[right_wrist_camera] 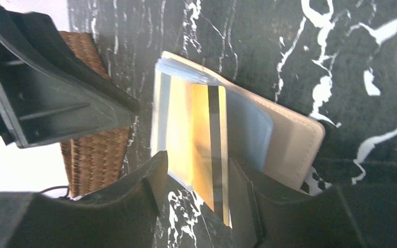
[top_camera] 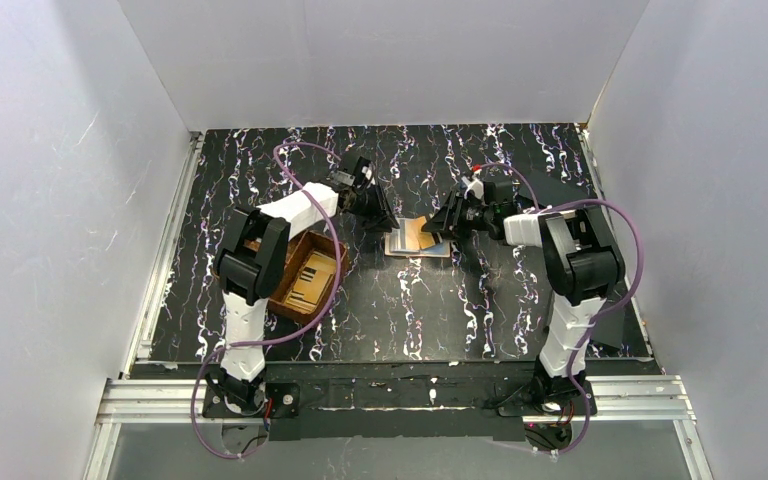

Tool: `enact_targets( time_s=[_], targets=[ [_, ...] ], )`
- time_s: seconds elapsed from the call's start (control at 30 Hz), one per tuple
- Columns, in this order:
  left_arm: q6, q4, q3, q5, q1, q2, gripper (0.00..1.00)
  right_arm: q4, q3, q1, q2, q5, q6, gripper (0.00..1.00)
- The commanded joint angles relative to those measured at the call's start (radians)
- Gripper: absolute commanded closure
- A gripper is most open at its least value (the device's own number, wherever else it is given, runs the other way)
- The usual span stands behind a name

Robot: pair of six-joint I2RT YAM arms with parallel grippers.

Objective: Put the credit cards into the card holder
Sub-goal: Insert the credit card into the card holder.

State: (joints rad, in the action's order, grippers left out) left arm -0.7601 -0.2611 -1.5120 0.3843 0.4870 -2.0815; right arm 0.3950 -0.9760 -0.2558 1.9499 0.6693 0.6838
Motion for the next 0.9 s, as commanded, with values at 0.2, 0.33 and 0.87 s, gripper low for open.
enact_targets(
  time_s=[0.2, 0.33, 0.87],
  targets=[
    [0.030, -0.027, 0.025, -0.027, -0.008, 0.025, 0.75, -0.180, -0.051, -0.054, 0.010, -0.021, -0.129, 0.49],
    [0.013, -0.010, 0.041, -0.011, -0.008, 0.014, 0.76, -0.074, -0.024, -0.065, 0.009, -0.015, -0.045, 0.53],
    [-0.003, 0.032, 0.094, 0.016, -0.004, 0.017, 0.82, -0.211, -0.046, -0.096, -0.036, -0.102, -0.120, 0.46]
  ],
)
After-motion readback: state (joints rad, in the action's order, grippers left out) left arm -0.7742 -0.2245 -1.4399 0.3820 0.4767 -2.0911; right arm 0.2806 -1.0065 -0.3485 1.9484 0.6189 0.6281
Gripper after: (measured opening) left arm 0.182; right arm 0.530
